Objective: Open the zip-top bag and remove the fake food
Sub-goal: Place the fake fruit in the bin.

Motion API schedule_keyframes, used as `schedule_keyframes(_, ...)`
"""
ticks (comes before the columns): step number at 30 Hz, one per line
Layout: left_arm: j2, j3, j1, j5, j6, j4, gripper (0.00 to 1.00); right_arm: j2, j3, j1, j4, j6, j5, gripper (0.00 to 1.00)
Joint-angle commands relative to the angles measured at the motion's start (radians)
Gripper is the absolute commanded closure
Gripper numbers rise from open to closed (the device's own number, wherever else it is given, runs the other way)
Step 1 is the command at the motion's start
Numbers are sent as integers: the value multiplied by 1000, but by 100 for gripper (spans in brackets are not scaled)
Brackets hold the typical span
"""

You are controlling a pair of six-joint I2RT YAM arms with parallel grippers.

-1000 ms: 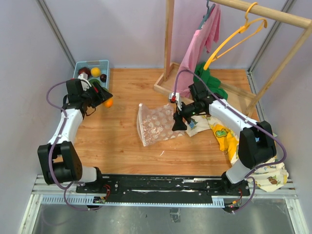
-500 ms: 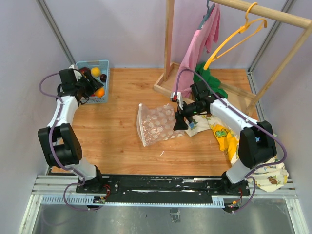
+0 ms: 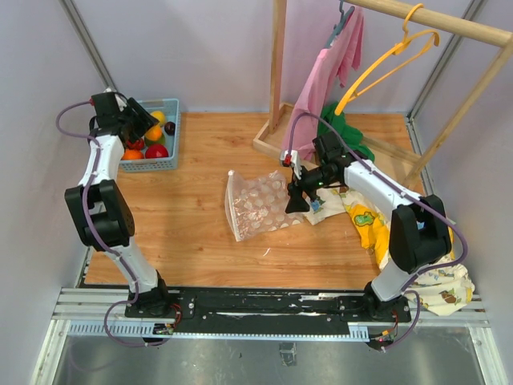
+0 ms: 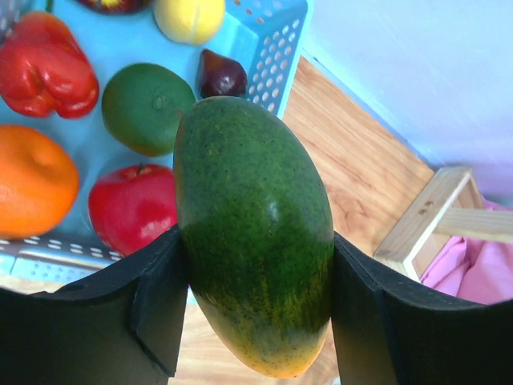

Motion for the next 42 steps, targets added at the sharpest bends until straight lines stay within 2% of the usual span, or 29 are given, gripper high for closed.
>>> schedule_keyframes(1, 53, 90, 11, -60, -12, -24, 93, 22, 41, -21, -33, -10, -21, 30)
schedule_keyframes(12, 203, 289, 12, -147, -5, -74, 93, 62, 71, -23, -57, -13, -12, 30)
schedule_keyframes(24, 405, 493, 10, -104, -52, -104, 90, 98, 94, -27, -75, -16, -9, 31)
schedule_keyframes(38, 570, 696, -34, -208, -18, -187, 82, 128, 108, -27, -83, -10, -18, 32)
schedule_keyframes(42, 602, 726, -52, -233, -14, -181, 73, 125, 105, -27, -84, -11, -13, 32)
